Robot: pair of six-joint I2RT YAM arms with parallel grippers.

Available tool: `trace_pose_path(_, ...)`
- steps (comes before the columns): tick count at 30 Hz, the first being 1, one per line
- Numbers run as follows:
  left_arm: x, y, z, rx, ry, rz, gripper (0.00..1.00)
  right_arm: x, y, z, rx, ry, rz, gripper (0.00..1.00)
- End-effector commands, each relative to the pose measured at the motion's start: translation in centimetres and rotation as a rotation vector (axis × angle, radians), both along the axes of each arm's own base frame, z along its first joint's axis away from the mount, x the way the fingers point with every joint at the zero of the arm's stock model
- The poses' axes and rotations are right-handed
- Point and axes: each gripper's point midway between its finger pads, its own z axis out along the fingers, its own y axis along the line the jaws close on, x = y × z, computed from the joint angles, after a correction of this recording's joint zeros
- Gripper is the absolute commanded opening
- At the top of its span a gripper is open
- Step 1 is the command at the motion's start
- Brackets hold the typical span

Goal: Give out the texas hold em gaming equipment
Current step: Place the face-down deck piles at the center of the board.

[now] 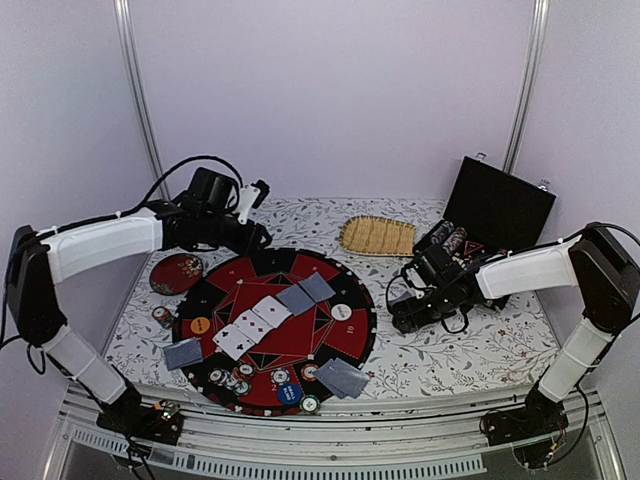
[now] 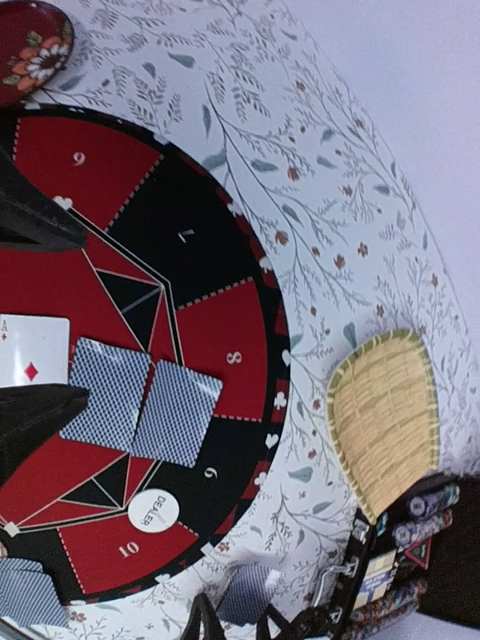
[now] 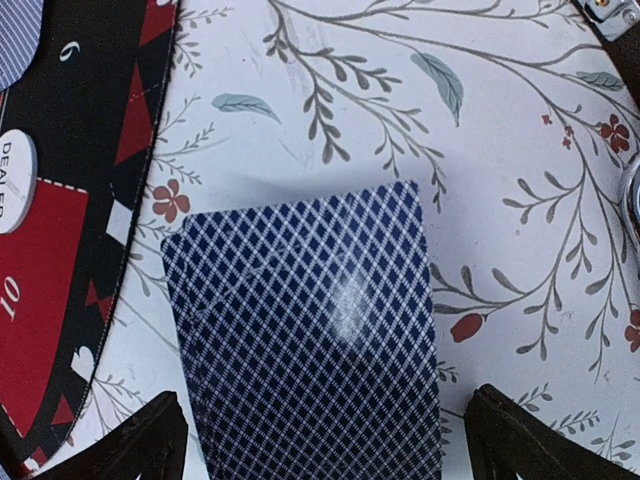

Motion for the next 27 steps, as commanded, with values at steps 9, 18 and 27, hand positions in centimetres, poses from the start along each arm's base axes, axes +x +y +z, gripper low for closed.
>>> trace_pose_path(9,-1.7,16.1,5.9,-0.108,-0.342,0.612,0.92,3.8,2.0,12.8,0.191,-0.297,0.083,0.99)
trace_pose_path(18,-6.7,28.8,3.1,-0.115,-0.517,1.107,0.98,7.6,-9.7,27.5,0.363,-0.907,-0.152,0.99)
trace_pose_path(27,-10.5,30.9,-0.3,-0.149,-0.729,1.147,0.98,5.4,-22.0,22.6,0.185,-1.17,-0.531,0.99)
